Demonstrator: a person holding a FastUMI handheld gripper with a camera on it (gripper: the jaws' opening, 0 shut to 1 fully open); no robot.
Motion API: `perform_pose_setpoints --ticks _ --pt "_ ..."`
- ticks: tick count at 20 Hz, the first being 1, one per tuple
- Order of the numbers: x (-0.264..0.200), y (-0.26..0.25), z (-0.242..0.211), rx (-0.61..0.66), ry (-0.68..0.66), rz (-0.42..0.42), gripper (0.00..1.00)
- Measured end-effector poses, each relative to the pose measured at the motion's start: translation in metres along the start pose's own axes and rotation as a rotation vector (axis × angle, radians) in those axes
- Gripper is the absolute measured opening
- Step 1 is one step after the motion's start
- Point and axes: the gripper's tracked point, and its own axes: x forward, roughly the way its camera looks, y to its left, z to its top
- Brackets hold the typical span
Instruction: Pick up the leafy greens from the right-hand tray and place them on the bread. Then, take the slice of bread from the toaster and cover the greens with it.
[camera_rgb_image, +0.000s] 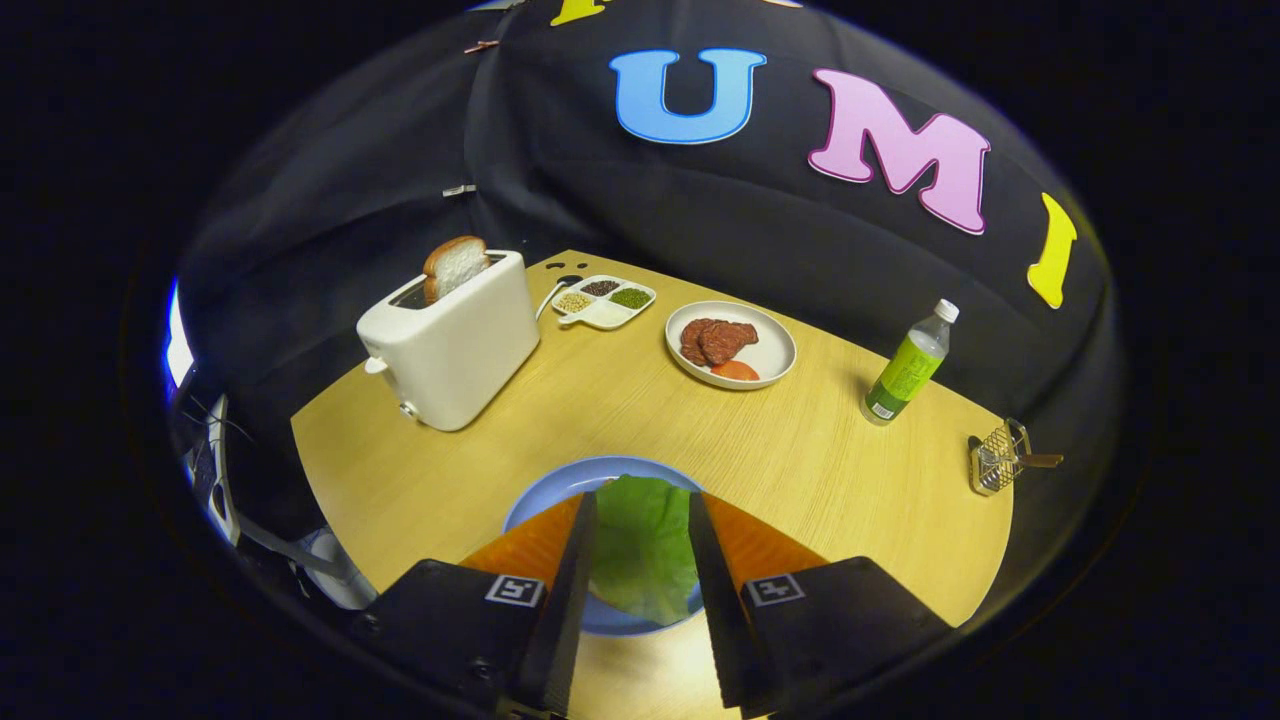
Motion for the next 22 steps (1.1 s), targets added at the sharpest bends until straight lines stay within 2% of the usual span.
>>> perform_pose_setpoints --ticks 6,11,15,22 --pt "-0.018 0.014 0.053 0.009 -0.089 0.019 0.54" --pt "-0.021 0.06 0.123 -0.003 -0.176 0.082 0.54" --pt "-0.005 0.107 0.164 -0.01 -0.213 0.126 0.54" --pt "0.05 0.184 0.215 -0.011 -0.234 0.157 0.54"
